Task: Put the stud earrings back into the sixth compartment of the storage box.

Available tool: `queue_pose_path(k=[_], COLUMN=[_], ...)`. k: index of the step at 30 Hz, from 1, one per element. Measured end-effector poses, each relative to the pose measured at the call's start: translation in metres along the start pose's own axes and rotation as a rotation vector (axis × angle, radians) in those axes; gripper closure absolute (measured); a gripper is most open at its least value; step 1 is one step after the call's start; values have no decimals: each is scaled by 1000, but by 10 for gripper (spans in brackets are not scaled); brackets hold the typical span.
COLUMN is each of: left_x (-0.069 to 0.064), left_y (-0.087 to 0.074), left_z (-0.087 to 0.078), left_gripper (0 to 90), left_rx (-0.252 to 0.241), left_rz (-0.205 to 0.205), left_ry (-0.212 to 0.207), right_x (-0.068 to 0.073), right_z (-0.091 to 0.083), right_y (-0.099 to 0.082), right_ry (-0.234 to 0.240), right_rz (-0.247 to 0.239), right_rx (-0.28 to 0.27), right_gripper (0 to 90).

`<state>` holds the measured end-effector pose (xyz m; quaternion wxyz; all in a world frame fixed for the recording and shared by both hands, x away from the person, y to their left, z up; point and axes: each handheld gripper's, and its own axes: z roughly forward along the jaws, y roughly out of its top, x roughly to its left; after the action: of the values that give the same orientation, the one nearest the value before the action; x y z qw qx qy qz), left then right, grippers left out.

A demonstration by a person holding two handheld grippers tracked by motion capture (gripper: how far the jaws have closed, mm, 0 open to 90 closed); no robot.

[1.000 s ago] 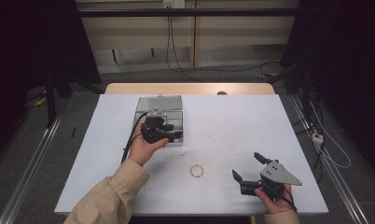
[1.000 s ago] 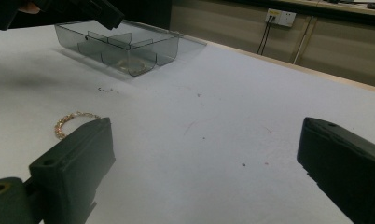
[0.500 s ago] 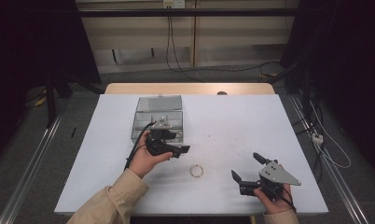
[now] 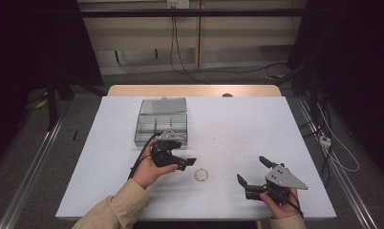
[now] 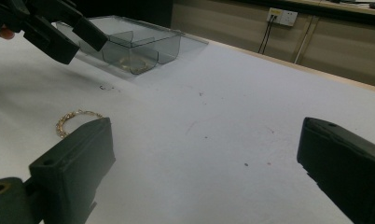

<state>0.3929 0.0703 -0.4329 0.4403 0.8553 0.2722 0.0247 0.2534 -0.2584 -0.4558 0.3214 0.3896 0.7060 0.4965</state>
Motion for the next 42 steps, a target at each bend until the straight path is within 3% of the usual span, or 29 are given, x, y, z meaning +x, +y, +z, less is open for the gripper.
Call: queue_pose_path(k=[7, 23, 36, 42], left_x=[-6, -23, -30, -33], left_y=[-8, -17, -23, -25], left_z=[5, 21, 25, 24], left_gripper=[140, 567, 699, 804], left_rx=[33, 81, 118, 121], left_rz=[7, 75, 87, 87], left_ry=[1, -90, -91, -103], right_x=[0, 0, 0, 0], right_z=[0, 0, 0, 0], right_y=[0, -1, 0, 0], right_ry=[0, 3, 2, 0], right_rz=[2, 2, 3, 1], right_rx=[2, 3, 2, 3], right_gripper=[34, 34, 34, 34])
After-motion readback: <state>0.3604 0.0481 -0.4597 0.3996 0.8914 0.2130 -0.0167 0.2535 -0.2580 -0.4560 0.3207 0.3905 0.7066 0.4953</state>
